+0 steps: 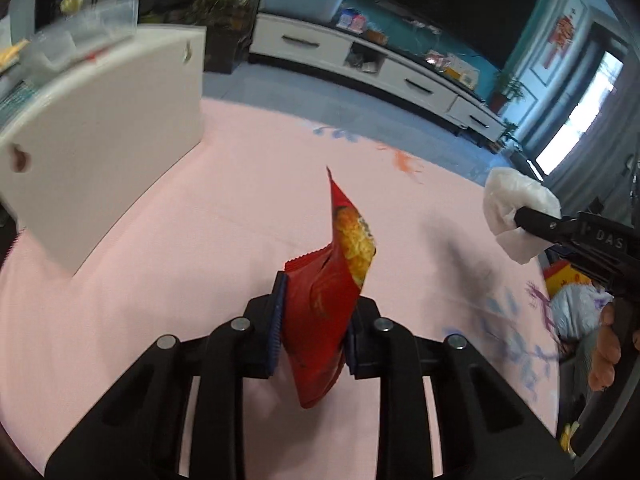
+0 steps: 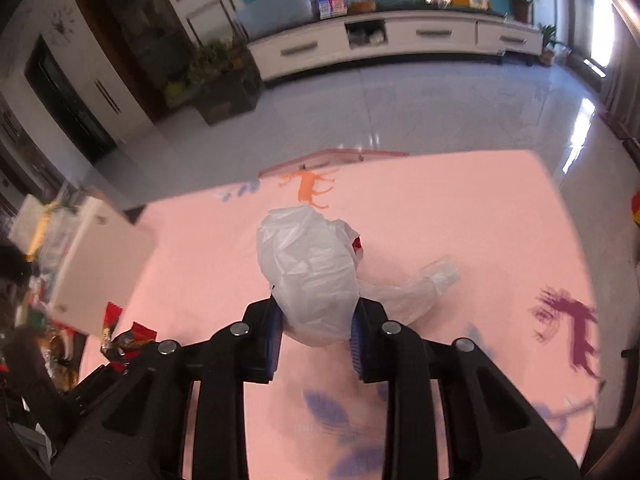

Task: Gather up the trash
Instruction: 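Grasp the red snack bag with the left tool while the right tool grasps the white plastic bag, then carry the red snack bag and white plastic bag over the black bin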

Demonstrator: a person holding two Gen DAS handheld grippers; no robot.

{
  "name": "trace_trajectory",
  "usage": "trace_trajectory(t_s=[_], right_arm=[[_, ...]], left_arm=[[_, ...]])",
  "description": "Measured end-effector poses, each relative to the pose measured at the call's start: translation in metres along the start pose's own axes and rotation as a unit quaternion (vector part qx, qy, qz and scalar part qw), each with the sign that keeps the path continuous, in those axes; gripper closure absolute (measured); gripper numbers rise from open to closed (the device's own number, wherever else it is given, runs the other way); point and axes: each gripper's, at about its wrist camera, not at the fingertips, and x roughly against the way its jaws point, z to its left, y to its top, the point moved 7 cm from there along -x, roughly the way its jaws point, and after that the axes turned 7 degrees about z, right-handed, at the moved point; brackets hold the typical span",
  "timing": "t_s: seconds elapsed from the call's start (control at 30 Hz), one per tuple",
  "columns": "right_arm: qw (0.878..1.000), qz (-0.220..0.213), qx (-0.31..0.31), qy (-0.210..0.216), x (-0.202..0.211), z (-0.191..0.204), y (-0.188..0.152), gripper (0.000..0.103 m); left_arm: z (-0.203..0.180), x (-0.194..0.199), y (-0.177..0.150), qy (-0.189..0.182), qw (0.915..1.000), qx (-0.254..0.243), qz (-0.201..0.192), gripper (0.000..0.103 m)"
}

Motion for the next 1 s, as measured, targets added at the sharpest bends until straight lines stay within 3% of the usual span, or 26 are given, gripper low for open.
trace_trajectory(t_s=[0.07,0.17,0.27,0.5,0.63,0.8,1.0], right_arm=[[1.0,-0.012,-0.007,0.005,0.037,-0.001,-0.019,0.074],[0.998,-0.017,-0.024,0.048,0.08,-0.003,-0.045,0.074],[0.997,-0.047,-0.027,0.055,0.124,-0.006,-0.069,0.074],[0.991,-0.114,-0.054,0.033,0.204,-0.045,-0.128,0.074],[0.983,-0.161,-0.091,-0.018,0.248,-0.09,-0.166,0.073],[0.963,-0.215,-0.135,-0.092,0.296,-0.139,-0.206,0.073],[0.94,-0.245,-0.21,-0.11,0.322,-0.207,-0.242,0.072]], left_arm=[[-0.015,0.025,-0.009,-0.006,0.9999,-0.01,-0.008,0.078],[-0.041,0.063,-0.026,-0.01,0.9991,-0.035,-0.021,0.078],[-0.065,0.1,-0.045,-0.006,0.9974,-0.064,-0.034,0.077],[-0.13,0.159,-0.105,-0.049,0.9905,-0.117,-0.053,0.077],[-0.185,0.173,-0.141,-0.086,0.9827,-0.155,-0.054,0.077],[-0.247,0.175,-0.183,-0.127,0.9712,-0.198,-0.039,0.077],[-0.324,0.155,-0.227,-0.163,0.9537,-0.252,-0.021,0.077]])
